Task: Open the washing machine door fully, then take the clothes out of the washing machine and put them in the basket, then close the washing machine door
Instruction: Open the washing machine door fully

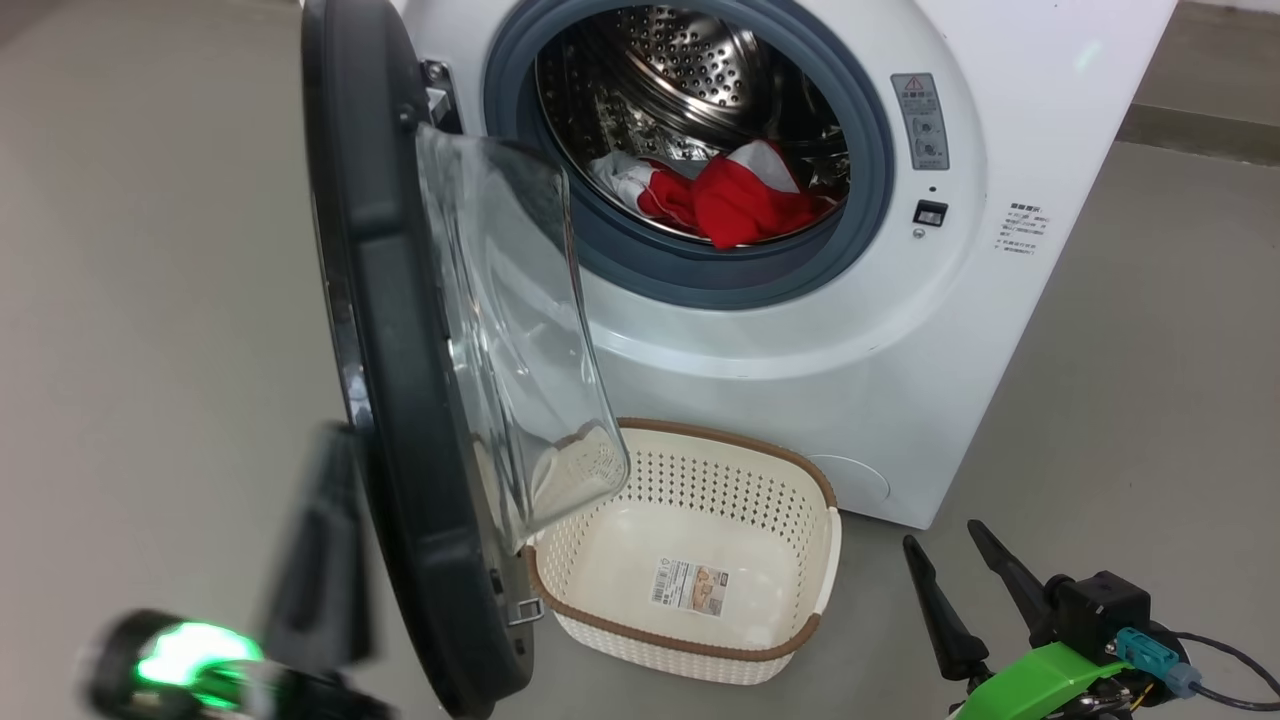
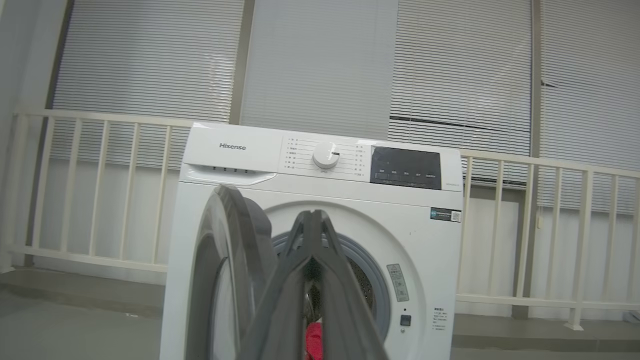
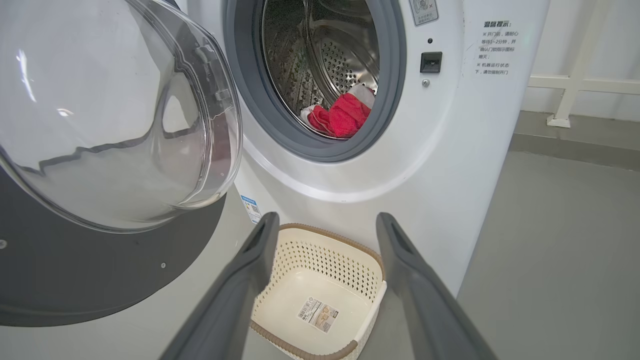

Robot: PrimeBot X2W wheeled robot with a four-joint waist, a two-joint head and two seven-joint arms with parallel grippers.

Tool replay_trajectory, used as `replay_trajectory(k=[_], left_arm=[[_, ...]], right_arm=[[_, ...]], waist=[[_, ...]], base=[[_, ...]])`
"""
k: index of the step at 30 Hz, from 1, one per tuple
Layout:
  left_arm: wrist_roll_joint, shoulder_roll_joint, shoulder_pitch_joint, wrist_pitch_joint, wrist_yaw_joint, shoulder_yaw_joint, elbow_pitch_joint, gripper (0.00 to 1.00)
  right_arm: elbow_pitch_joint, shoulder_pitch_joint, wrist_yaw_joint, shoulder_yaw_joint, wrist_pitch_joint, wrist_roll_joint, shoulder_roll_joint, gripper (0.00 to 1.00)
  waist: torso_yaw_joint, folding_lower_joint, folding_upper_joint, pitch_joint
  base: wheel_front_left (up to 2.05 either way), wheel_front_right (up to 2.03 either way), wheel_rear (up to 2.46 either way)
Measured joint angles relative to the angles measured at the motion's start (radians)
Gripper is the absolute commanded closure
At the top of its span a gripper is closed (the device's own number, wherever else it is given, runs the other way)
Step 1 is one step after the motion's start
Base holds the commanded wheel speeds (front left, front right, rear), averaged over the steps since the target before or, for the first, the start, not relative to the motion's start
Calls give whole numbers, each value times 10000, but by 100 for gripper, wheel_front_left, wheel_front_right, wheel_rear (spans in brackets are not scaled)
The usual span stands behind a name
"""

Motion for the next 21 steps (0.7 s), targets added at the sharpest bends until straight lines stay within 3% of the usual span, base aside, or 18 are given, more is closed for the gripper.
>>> replay_trajectory(k=[5, 9, 14, 21], left_arm=[[50, 35, 452, -8, -182, -1946, -13, 100], [-267, 75, 805, 155, -247, -2901, 899, 100], [-911, 88, 899, 669, 209, -3269, 2034, 100], [-1110, 115, 824, 1127, 658, -2888, 3185, 100]], right_arm=[[-8, -2, 0, -4, 0, 0, 4, 0], [-13, -4, 0, -2, 0, -2, 6, 0], [-25, -4, 0, -6, 0, -2, 6, 0], [-36, -4, 0, -36, 0, -33, 13, 0]], waist=[[-54, 0, 0, 38], [-137, 0, 0, 53], [-194, 0, 0, 85], [-200, 0, 0, 91]], base=[[0, 0, 0], [0, 0, 0], [0, 0, 0], [0, 0, 0]])
